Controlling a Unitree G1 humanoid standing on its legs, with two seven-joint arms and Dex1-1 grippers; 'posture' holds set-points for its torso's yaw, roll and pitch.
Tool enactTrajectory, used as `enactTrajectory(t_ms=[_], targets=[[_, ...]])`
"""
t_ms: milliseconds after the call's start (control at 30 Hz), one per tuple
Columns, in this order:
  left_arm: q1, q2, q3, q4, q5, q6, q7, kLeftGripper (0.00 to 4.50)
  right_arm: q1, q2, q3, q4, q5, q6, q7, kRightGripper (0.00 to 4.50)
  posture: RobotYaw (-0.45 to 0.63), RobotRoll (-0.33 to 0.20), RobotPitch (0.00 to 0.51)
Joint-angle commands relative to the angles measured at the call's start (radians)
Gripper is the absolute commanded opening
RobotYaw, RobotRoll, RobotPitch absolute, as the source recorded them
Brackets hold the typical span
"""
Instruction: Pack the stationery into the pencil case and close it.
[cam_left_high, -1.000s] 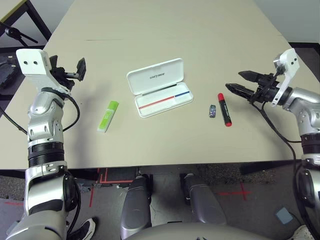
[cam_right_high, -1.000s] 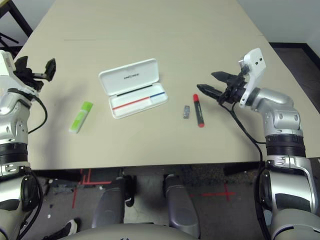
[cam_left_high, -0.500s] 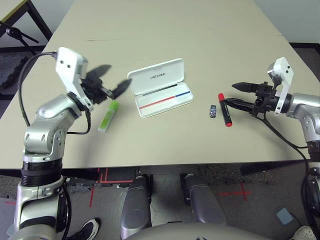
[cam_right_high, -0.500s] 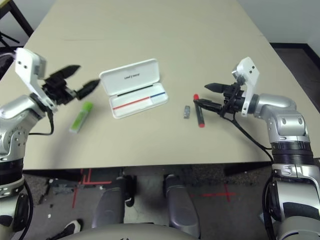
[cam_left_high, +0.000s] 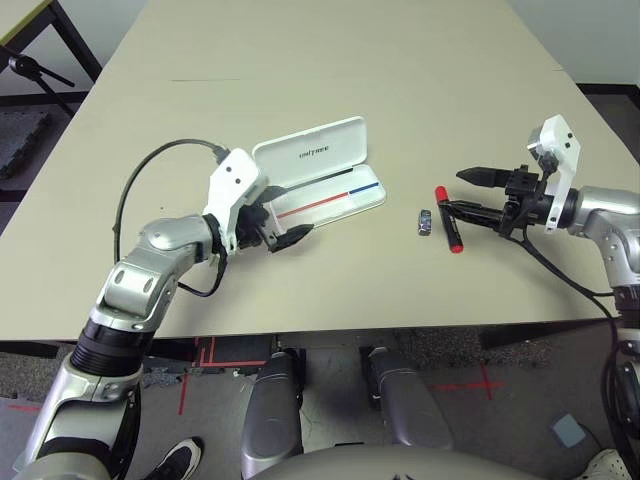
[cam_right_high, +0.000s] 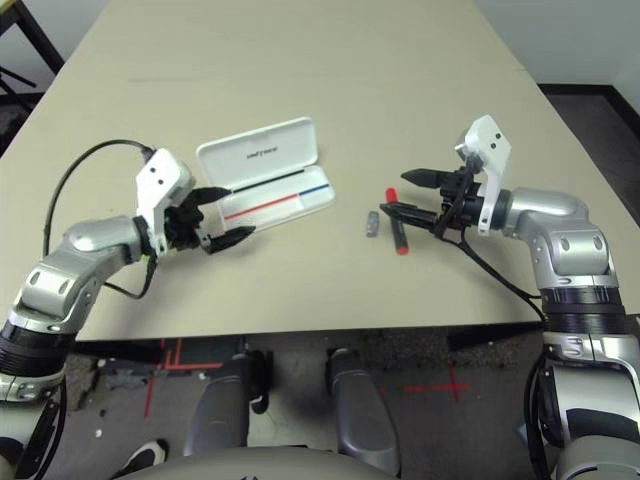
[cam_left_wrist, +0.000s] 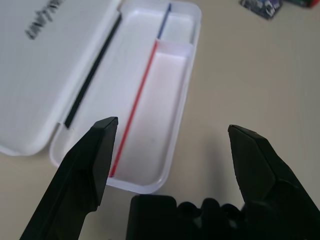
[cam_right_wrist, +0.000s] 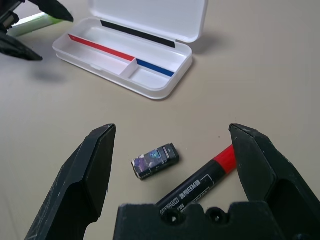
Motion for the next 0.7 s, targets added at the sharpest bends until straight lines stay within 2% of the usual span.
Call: enactTrajectory(t_ms=[33, 267, 700], targets=[[-0.007, 0.008, -0.061, 0.030, 0.052, -0.035, -0.042, 4.46, 0.017, -0.001, 0.007, -0.022, 0.005, 0.003, -0.007, 4.50, -0.12, 0.000, 0.217], [-0.046, 0.001, -0.116, 0.099, 0.133, -0.080, -0.074, 4.46, 0.017, 0.005, 0.003, -0.020, 0.002, -0.010, -0.024, 4.50, -0.13, 0.000, 0.214], [-0.080, 0.000, -0.123, 0.145, 0.153, -0.044, -0.145, 4.46, 0.018, -0.017, 0.007, -0.022, -0.009, -0.028, -0.033, 4.50, -0.15, 0.000, 0.209]])
